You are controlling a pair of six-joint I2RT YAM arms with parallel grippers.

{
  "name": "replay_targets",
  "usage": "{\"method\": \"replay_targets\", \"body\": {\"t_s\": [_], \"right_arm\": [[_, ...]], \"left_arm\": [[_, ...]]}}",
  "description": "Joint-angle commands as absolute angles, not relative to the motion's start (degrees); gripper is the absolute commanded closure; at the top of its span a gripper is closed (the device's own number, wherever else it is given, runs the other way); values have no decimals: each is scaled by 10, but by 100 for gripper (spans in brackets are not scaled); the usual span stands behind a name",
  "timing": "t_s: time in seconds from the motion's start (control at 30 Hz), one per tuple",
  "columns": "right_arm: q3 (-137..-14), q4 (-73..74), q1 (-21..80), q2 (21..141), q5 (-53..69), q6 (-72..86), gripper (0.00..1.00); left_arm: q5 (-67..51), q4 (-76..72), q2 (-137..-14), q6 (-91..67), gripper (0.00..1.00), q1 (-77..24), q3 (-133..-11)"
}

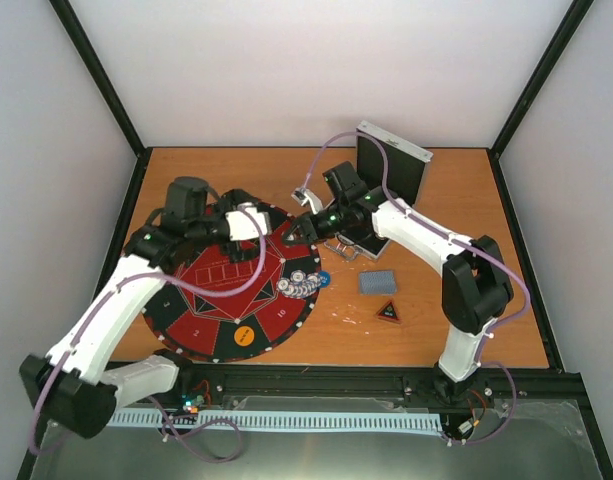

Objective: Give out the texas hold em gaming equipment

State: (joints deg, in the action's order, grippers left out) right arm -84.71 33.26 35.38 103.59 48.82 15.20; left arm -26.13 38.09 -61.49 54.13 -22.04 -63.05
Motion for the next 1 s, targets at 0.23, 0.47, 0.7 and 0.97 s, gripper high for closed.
{"method": "replay_targets", "body": {"t_s": [0.23, 0.47, 0.7, 0.97], "right_arm": [[-812, 208, 360, 998, 552, 235, 97], [-831, 218, 360, 1017, 553, 229, 97], [-858, 220, 359, 1041, 555, 232, 97], [-858, 223, 358, 1045, 556, 229, 97]], "left_arm": [[-350, 269, -674, 656, 0, -240, -577], [-278, 241, -757, 564, 4, -247, -617], [-298, 233, -775, 546, 17, -248, -626], [-327, 223, -767, 537, 20, -248, -623]]}}
